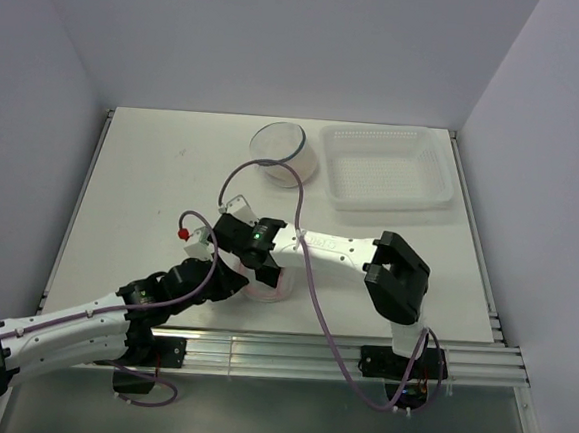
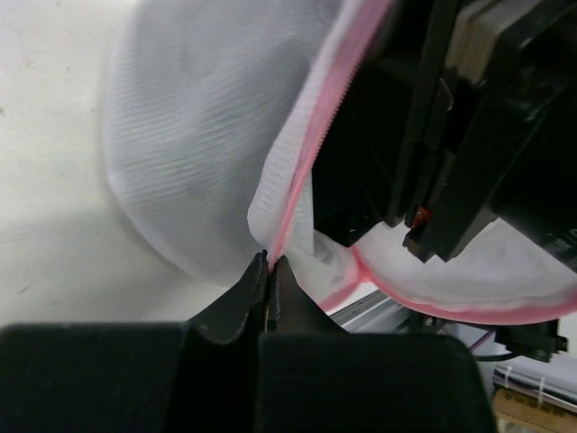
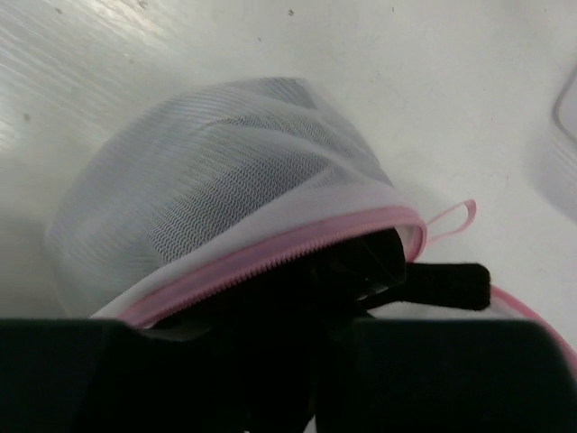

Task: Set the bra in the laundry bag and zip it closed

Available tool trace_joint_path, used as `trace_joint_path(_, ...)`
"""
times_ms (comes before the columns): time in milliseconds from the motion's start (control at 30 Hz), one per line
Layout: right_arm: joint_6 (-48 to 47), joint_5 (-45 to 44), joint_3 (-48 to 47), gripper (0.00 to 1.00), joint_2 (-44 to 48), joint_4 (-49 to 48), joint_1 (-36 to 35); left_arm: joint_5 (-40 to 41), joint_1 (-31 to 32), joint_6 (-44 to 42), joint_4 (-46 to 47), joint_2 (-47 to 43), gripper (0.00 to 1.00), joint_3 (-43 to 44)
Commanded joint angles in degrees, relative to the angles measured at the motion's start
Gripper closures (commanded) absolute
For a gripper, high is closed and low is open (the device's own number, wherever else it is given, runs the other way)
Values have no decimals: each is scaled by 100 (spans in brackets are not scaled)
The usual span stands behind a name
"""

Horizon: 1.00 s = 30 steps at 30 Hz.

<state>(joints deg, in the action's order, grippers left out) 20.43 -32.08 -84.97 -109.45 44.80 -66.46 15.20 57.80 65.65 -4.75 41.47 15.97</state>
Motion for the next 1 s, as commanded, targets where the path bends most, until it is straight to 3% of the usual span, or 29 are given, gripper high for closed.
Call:
trace_joint_path(0, -135, 166, -520, 69, 2, 240, -43, -35, 38, 115, 423, -16, 100, -50)
trace_joint_path(667, 418, 341, -1127, 32, 933, 689, -78, 238, 38, 343, 326, -219, 100, -208)
trace_joint_path(967, 1007, 88, -777, 30, 2225, 363, -87, 264, 38, 422, 326, -192, 100, -313)
